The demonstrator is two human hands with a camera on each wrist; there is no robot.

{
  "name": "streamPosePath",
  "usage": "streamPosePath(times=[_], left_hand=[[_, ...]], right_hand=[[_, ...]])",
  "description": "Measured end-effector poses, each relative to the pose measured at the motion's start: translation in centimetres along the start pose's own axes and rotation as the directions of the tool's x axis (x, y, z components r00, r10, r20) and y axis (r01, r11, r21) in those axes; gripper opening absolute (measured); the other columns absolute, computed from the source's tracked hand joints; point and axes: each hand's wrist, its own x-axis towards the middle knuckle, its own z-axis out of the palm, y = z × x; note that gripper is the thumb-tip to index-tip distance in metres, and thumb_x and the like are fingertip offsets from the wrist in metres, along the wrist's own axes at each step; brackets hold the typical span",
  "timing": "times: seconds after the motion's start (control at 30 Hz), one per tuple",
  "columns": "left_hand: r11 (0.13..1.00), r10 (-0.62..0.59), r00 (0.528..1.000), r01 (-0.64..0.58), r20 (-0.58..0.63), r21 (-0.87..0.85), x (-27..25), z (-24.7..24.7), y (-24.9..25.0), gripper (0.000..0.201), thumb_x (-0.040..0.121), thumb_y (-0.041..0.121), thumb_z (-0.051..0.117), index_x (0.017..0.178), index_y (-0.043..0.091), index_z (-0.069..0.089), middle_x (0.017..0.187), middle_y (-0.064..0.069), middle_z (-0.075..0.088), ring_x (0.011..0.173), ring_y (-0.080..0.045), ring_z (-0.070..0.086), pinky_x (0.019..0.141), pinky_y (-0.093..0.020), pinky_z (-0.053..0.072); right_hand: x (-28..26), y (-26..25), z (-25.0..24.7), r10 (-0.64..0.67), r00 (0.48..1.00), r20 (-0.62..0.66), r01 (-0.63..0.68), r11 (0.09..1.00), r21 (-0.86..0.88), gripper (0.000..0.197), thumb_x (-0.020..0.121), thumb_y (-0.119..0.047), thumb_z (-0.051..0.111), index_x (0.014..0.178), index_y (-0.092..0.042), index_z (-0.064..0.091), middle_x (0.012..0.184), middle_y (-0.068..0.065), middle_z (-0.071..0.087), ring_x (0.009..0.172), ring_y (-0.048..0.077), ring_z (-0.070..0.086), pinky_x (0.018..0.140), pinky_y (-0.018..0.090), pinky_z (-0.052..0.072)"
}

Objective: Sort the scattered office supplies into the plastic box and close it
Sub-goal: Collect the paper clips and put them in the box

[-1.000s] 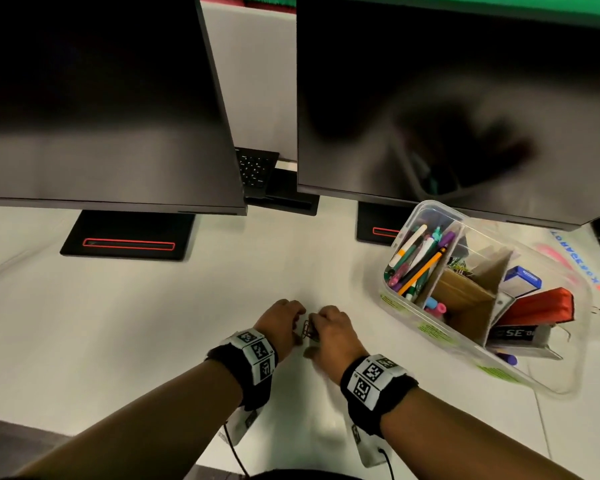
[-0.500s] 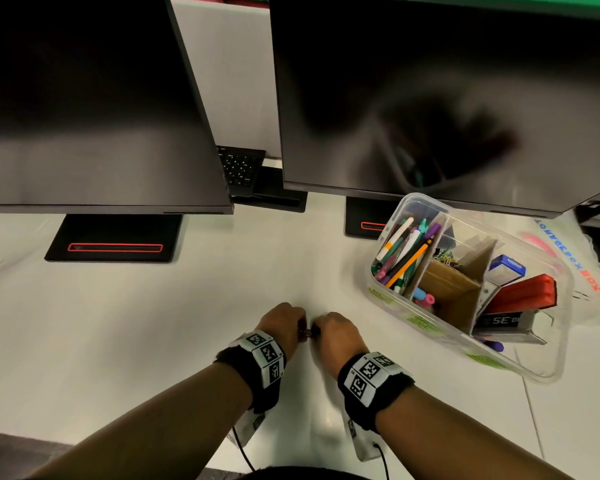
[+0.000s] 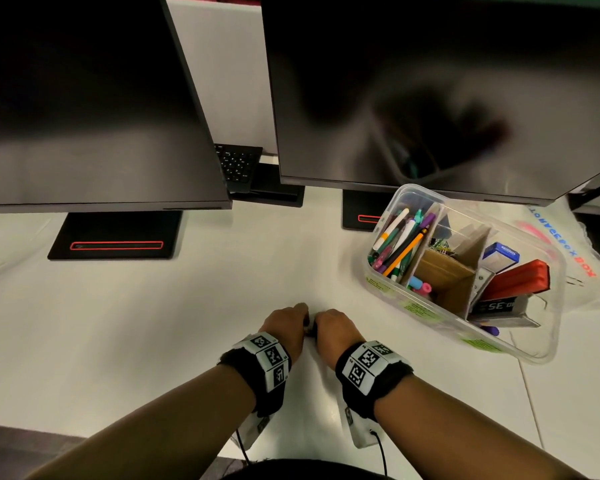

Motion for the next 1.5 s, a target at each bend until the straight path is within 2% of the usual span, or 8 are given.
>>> streamPosePath(times=[0.4, 0.63, 0.77, 0.87, 1.0, 1.17, 1.37, 1.5], left_hand=[[0.999, -0.001, 1.0, 0.001, -0.003, -0.039, 0.0, 0.6, -2.4, 0.035, 0.081, -0.001, 0.046, 0.113, 0.012, 0.055, 0.114, -0.008, 0.053, 0.102, -0.025, 0.057, 0.083, -0.024, 0.043], [0.994, 0.107, 0.992, -0.109, 0.065, 0.03, 0.3, 0.2, -1.5, 0.03, 0.083, 0.003, 0.051, 0.111, 0.011, 0.06, 0.098, 0.004, 0.041, 0.109, -0.024, 0.055, 0.085, -0.022, 0.041], [0.956, 0.25, 0.957, -0.268, 0.147, 0.12, 0.5, 0.4, 1.0, 0.034, 0.089, 0.003, 0.047, 0.118, 0.01, 0.062, 0.105, -0.002, 0.048, 0.116, -0.025, 0.052, 0.096, -0.023, 0.037], [0.935, 0.254, 0.945, -0.294, 0.205, 0.196, 0.7, 1.0, 2.2, 0.036, 0.091, 0.002, 0.046, 0.125, 0.009, 0.057, 0.128, -0.011, 0.049, 0.121, -0.026, 0.05, 0.101, -0.026, 0.036], [0.929, 0.237, 0.953, -0.279, 0.187, 0.242, 0.3, 1.9, 2.2, 0.035, 0.091, 0.001, 0.043, 0.122, 0.009, 0.055, 0.129, -0.011, 0.048, 0.118, -0.027, 0.051, 0.097, -0.026, 0.037], [0.938, 0.206, 0.966, -0.241, 0.158, 0.249, 0.1, 1.9, 2.2, 0.031, 0.091, 0.002, 0.041, 0.117, 0.007, 0.058, 0.125, -0.012, 0.05, 0.114, -0.028, 0.053, 0.096, -0.03, 0.041], [0.933, 0.248, 0.96, -0.273, 0.131, 0.233, 0.2, 2.2, 1.3, 0.017, 0.091, 0.008, 0.045, 0.098, 0.011, 0.06, 0.116, -0.01, 0.054, 0.098, -0.023, 0.054, 0.079, -0.023, 0.039], [0.937, 0.246, 0.964, -0.263, 0.101, 0.23, 0.1, 1.9, 0.6, 0.015, 0.09, 0.014, 0.051, 0.1, 0.014, 0.063, 0.111, -0.005, 0.058, 0.099, -0.021, 0.055, 0.085, -0.03, 0.047]], right_hand=[[-2.4, 0.5, -6.1, 0.153, 0.965, -0.211, -0.094, 0.96, 0.265, 0.018, 0.088, -0.01, 0.056, 0.101, 0.0, 0.066, 0.109, 0.017, 0.064, 0.099, 0.033, 0.063, 0.087, 0.035, 0.051], [-6.5, 1.0, -13.2, 0.222, 0.893, -0.391, 0.027, 0.842, 0.539, 0.019, 0.087, -0.006, 0.061, 0.07, -0.015, 0.063, 0.079, 0.008, 0.063, 0.056, 0.015, 0.06, 0.048, 0.014, 0.05], [-7.5, 4.0, -16.9, 0.389, 0.762, -0.518, -0.022, 0.815, 0.579, 0.008, 0.084, -0.006, 0.062, 0.079, -0.007, 0.069, 0.077, 0.008, 0.063, 0.067, 0.02, 0.057, 0.068, 0.027, 0.051], [-6.8, 7.1, -18.7, 0.494, 0.719, -0.488, -0.089, 0.762, 0.641, 0.019, 0.08, -0.007, 0.066, 0.062, -0.01, 0.062, 0.071, 0.016, 0.066, 0.06, 0.018, 0.063, 0.066, 0.032, 0.055], [-4.9, 10.3, -19.5, 0.573, 0.667, -0.476, -0.218, 0.761, 0.611, 0.025, 0.082, -0.011, 0.066, 0.06, -0.015, 0.055, 0.096, 0.024, 0.069, 0.089, 0.037, 0.067, 0.087, 0.047, 0.055], [-4.0, 11.1, -19.2, 0.569, 0.7, -0.431, -0.368, 0.805, 0.465, 0.028, 0.093, -0.023, 0.052, 0.112, -0.007, 0.065, 0.117, 0.014, 0.065, 0.108, 0.03, 0.059, 0.095, 0.033, 0.049], [-5.4, 8.1, -17.5, 0.404, 0.816, -0.414, -0.23, 0.883, 0.408, 0.018, 0.086, -0.019, 0.063, 0.1, -0.011, 0.069, 0.101, 0.004, 0.068, 0.097, 0.023, 0.063, 0.09, 0.036, 0.052], [-6.8, 6.4, -14.7, 0.153, 0.908, -0.389, -0.064, 0.97, 0.233, 0.019, 0.087, -0.02, 0.062, 0.104, -0.014, 0.068, 0.103, -0.002, 0.062, 0.096, 0.015, 0.059, 0.085, 0.025, 0.046]])
